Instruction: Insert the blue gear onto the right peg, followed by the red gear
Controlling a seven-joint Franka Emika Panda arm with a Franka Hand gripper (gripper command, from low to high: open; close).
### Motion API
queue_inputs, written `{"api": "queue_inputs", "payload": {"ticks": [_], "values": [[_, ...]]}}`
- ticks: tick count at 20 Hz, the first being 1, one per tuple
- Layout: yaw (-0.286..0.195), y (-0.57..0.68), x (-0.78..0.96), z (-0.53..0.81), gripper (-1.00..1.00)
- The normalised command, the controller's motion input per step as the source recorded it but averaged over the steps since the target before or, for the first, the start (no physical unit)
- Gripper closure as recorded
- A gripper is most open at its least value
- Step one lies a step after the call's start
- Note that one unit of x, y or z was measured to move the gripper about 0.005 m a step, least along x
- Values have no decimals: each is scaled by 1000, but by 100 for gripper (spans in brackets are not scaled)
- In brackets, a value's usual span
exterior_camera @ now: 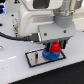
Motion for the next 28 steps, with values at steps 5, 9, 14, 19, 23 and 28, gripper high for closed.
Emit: {"api": "queue_inputs", "payload": {"ticks": [5,9,14,19,23,28], "values": [[0,-26,121,46,100],[0,-37,185,-60,100],[0,-35,210,-110,100],[0,-57,225,-148,100],[0,-98,215,-130,100],[0,2,215,-113,100]]}}
